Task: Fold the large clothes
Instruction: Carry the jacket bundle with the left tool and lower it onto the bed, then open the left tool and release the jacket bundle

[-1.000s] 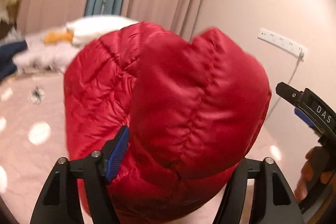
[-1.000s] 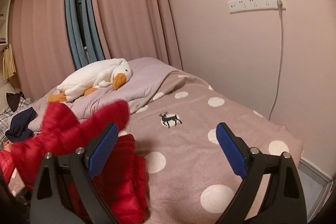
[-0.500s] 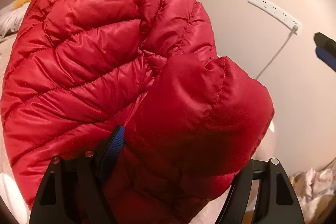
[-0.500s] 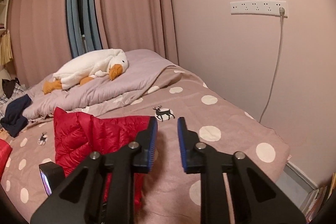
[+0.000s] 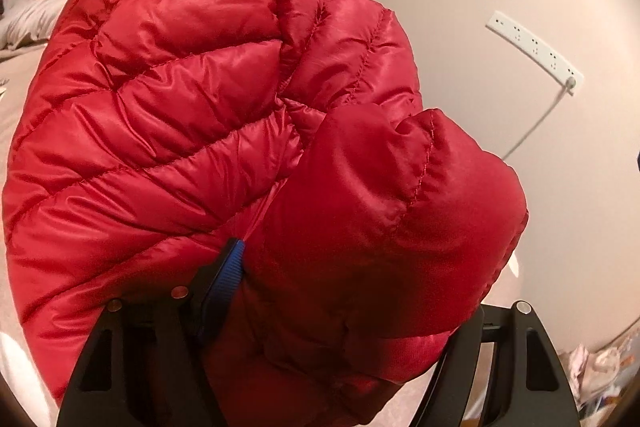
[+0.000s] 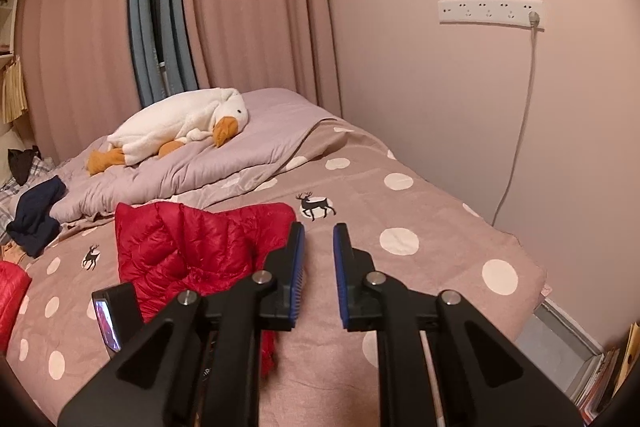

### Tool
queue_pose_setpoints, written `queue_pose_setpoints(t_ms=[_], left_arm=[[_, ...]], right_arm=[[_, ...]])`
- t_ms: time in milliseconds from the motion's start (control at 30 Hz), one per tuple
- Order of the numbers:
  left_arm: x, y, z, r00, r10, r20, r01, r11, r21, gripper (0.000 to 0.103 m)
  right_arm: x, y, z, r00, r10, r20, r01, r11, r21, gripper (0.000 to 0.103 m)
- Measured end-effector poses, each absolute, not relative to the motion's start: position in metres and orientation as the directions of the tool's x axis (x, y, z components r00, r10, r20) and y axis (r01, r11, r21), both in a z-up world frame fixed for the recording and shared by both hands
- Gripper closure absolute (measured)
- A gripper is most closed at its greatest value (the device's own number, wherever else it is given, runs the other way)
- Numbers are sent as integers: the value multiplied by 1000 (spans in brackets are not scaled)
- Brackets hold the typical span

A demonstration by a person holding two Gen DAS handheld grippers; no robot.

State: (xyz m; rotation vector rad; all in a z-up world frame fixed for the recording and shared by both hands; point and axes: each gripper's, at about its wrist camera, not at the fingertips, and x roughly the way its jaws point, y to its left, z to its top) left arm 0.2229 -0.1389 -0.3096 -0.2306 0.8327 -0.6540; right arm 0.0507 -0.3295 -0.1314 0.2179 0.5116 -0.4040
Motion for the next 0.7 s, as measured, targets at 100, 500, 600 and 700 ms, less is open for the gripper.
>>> queue_pose_setpoints(t_ms=[100, 500, 600, 700], left_arm=[[230, -142, -300, 538, -589, -603, 419, 807, -415, 27], [185, -130, -242, 527, -610, -592, 401, 792, -460, 13], [169, -121, -227, 546, -619, -564, 402, 784, -472, 13], [153, -115, -212, 549, -651, -525, 436, 758, -484, 13]], right_arm=[[53, -327, -133, 790, -339, -511, 444, 891, 95, 86], [70, -322, -143, 794, -281, -539, 404, 907, 121, 79], [71, -319, -144, 793, -277, -542, 401, 908, 122, 72], [72, -314, -144, 799, -266, -540, 389, 913, 126, 72]])
